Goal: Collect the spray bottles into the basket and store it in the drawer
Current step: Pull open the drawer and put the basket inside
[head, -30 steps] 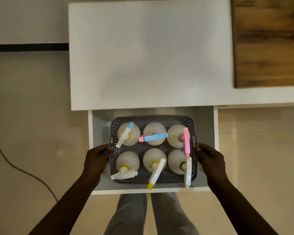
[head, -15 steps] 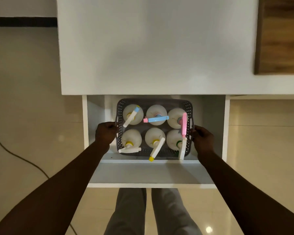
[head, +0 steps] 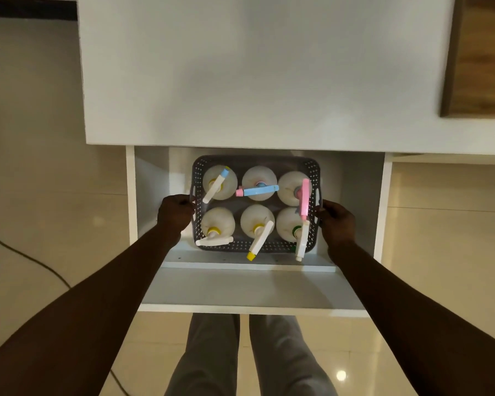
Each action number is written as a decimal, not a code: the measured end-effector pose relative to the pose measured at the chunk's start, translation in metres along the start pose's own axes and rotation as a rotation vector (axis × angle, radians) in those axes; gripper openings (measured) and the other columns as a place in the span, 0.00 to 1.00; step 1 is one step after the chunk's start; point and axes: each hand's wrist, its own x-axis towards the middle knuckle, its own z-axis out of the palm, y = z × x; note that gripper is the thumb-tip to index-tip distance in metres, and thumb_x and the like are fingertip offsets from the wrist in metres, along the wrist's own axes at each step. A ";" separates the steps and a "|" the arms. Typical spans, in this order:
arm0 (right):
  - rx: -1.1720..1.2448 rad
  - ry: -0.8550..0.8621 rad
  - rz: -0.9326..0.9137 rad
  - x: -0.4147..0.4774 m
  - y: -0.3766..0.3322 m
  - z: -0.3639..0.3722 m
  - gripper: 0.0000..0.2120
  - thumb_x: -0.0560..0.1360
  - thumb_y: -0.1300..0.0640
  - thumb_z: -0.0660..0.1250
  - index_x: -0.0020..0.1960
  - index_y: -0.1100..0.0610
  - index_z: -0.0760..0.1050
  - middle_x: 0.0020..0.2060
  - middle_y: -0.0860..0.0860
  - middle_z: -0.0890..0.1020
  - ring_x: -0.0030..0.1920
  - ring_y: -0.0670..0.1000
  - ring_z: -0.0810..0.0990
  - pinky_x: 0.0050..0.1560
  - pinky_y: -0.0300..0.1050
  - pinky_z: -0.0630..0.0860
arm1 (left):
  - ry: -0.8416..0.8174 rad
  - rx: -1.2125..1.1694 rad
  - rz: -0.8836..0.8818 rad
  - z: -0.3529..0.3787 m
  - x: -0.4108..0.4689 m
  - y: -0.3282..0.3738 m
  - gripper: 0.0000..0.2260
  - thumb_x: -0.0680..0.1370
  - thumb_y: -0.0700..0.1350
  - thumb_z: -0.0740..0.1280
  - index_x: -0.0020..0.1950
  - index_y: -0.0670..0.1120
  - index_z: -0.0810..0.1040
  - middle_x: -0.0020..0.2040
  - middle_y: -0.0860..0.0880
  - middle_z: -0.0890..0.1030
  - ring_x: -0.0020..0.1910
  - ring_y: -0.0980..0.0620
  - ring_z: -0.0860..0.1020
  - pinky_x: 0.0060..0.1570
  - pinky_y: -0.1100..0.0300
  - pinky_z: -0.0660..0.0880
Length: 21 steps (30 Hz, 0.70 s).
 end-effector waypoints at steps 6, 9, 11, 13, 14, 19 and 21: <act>0.004 -0.005 0.009 0.010 0.002 0.002 0.13 0.83 0.64 0.67 0.67 0.60 0.81 0.62 0.58 0.85 0.64 0.60 0.82 0.70 0.61 0.78 | 0.009 0.016 0.008 0.006 0.004 0.001 0.12 0.79 0.35 0.68 0.59 0.43 0.86 0.52 0.38 0.86 0.48 0.42 0.81 0.56 0.44 0.80; -0.014 -0.020 0.004 0.013 0.002 0.002 0.13 0.83 0.63 0.67 0.67 0.60 0.82 0.62 0.58 0.85 0.64 0.60 0.82 0.70 0.62 0.78 | -0.003 0.009 0.019 0.008 0.008 0.001 0.11 0.79 0.34 0.67 0.58 0.44 0.86 0.52 0.39 0.85 0.48 0.42 0.81 0.53 0.47 0.79; -0.009 -0.031 0.011 0.014 0.003 0.002 0.14 0.83 0.63 0.67 0.68 0.60 0.81 0.62 0.58 0.85 0.64 0.60 0.82 0.70 0.61 0.78 | -0.012 -0.002 0.025 0.010 0.009 0.002 0.11 0.79 0.34 0.67 0.53 0.48 0.85 0.49 0.40 0.85 0.48 0.42 0.80 0.51 0.49 0.77; -0.012 -0.036 0.017 0.016 0.005 0.002 0.14 0.84 0.62 0.67 0.69 0.60 0.81 0.63 0.58 0.85 0.65 0.60 0.82 0.70 0.60 0.78 | -0.019 -0.002 0.030 0.012 0.008 0.001 0.11 0.79 0.35 0.67 0.49 0.50 0.84 0.48 0.41 0.84 0.47 0.42 0.80 0.51 0.51 0.76; -0.018 -0.044 0.017 0.016 0.006 0.001 0.14 0.84 0.62 0.67 0.69 0.60 0.80 0.62 0.57 0.85 0.64 0.59 0.82 0.68 0.58 0.79 | -0.021 0.001 0.032 0.013 0.008 0.001 0.12 0.79 0.34 0.67 0.47 0.50 0.84 0.48 0.41 0.85 0.47 0.43 0.80 0.52 0.51 0.75; -0.070 -0.114 0.020 0.005 -0.001 -0.008 0.20 0.84 0.63 0.66 0.75 0.59 0.74 0.68 0.58 0.81 0.66 0.57 0.81 0.64 0.51 0.81 | -0.012 -0.071 -0.003 0.007 -0.013 0.005 0.13 0.82 0.36 0.65 0.63 0.44 0.83 0.62 0.40 0.84 0.59 0.42 0.80 0.67 0.50 0.75; -0.176 -0.113 -0.026 -0.015 -0.006 -0.021 0.23 0.84 0.62 0.66 0.78 0.58 0.71 0.74 0.57 0.77 0.73 0.58 0.76 0.74 0.54 0.73 | 0.050 0.048 0.138 -0.006 -0.045 0.004 0.17 0.83 0.37 0.66 0.73 0.43 0.78 0.70 0.43 0.80 0.68 0.43 0.78 0.72 0.53 0.72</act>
